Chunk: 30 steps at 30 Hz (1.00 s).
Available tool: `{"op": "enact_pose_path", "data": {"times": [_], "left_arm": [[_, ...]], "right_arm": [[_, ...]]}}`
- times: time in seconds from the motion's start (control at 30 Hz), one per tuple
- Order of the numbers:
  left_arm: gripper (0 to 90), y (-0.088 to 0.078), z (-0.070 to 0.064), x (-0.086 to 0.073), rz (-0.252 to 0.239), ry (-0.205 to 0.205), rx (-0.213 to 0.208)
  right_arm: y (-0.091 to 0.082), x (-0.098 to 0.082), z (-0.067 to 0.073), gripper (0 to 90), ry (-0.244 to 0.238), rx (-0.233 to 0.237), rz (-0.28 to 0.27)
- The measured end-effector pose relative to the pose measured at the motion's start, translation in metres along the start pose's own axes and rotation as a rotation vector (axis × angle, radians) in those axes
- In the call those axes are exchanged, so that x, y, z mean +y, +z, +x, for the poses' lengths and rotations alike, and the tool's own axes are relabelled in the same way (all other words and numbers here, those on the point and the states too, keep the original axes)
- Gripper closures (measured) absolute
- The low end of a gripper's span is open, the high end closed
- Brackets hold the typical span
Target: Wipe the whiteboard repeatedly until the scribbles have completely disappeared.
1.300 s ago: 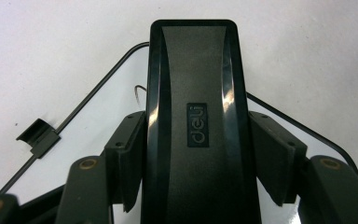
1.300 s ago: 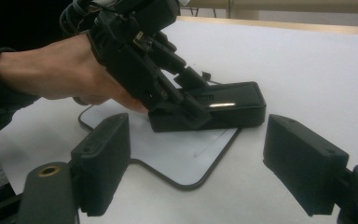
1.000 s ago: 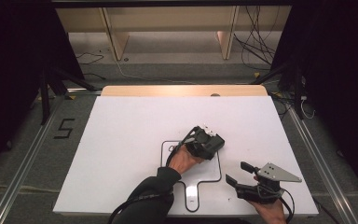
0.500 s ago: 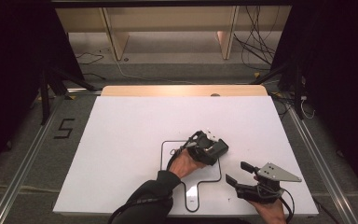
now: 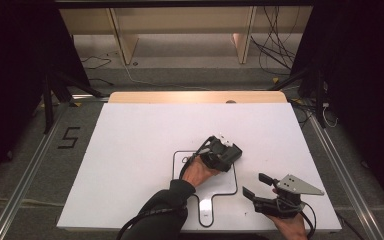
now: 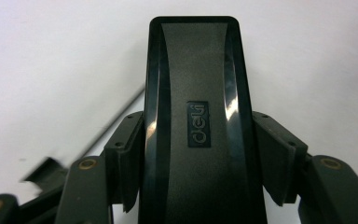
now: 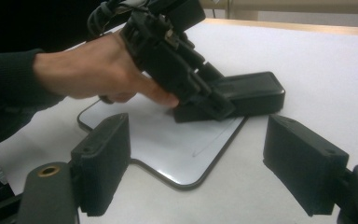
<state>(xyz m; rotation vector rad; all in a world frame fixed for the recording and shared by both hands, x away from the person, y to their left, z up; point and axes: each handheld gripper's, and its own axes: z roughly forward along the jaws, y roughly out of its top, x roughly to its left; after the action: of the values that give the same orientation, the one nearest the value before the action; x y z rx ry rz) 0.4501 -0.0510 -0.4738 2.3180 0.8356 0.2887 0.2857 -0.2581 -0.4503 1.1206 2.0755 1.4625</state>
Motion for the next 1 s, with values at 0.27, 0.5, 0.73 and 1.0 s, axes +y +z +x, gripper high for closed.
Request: {"op": "enact_pose_path", "data": {"times": [0.27, 0.5, 0.73, 1.0], "left_arm": [[40.2, -0.007, -0.010, -0.009, 0.007, 0.026, -0.044], [40.2, -0.022, -0.035, -0.025, 0.027, 0.104, -0.093], [40.3, -0.026, -0.038, -0.030, 0.031, 0.119, -0.090], [40.3, -0.014, -0.009, -0.016, 0.021, 0.039, -0.044]], "right_arm": [[0.000, 0.000, 0.000, 23.9, 0.000, 0.000, 0.000], [0.000, 0.000, 0.001, 23.8, -0.001, -0.002, 0.003], [0.000, 0.000, 0.000, 23.8, 0.003, -0.004, 0.002], [0.000, 0.000, 0.000, 23.9, 0.000, -0.003, 0.001]]}}
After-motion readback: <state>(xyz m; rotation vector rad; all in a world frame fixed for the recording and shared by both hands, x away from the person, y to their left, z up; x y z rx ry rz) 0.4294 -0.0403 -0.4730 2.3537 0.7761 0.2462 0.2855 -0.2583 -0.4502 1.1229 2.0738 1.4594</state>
